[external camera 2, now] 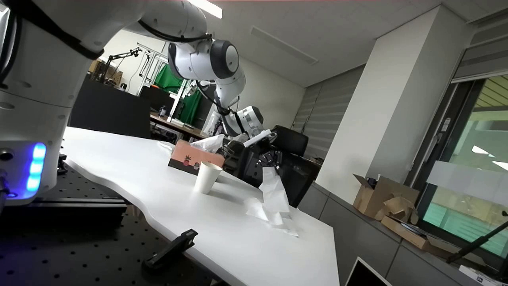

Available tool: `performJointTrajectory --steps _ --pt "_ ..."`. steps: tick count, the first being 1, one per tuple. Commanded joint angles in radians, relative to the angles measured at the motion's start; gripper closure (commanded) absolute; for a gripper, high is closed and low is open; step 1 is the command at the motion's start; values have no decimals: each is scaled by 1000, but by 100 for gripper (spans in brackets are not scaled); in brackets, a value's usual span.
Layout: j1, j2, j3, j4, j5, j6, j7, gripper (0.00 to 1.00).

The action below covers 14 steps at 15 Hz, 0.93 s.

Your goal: Remove a tissue from the box and put it on the table

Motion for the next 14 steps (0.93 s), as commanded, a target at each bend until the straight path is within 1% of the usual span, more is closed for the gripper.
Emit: performJointTrajectory --steps 1,3,6,8,9,14 --pt "-16 37 10 128 43 -71 -57 46" --pt "-20 15 30 141 74 -90 -72 34" --pt "-20 -10 74 175 154 -121 -87 12" --pt "-19 -31 105 189 205 -121 -95 2" --pt "-18 -44 124 195 230 -119 -104 0" --pt "-22 -137 234 211 370 -104 -146 0"
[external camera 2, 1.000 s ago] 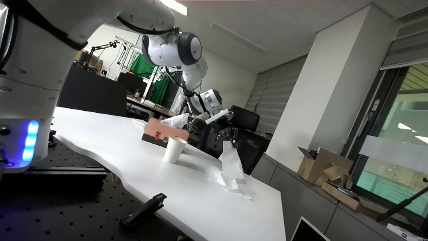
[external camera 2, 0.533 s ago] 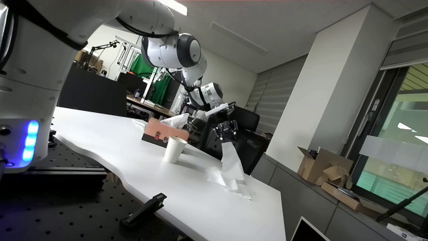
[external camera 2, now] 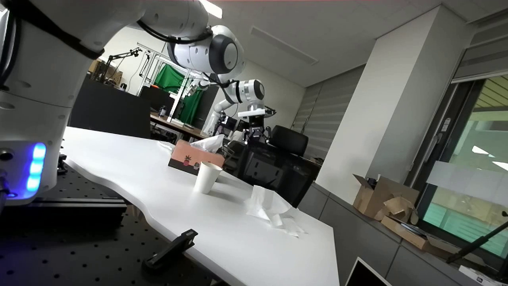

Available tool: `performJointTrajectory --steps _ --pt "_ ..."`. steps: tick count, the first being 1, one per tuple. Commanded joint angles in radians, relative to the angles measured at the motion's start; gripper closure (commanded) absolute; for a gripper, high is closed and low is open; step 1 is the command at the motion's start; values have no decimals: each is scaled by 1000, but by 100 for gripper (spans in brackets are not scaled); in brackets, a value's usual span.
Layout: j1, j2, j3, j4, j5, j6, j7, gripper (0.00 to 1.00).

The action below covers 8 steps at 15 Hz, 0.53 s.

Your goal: Remove a tissue from the box and put it on the table

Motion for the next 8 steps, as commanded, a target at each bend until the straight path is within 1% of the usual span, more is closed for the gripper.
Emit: performJointTrajectory --steps 1,2,3,5,8 --pt "-17 -79 87 26 102 -12 -33 0" --pt "-20 -97 108 31 134 -10 -26 0" --pt "-2 -60 65 17 85 3 -14 0" --pt "-4 -96 91 20 113 0 -15 0" --pt "-8 -101 97 19 118 -1 -16 0"
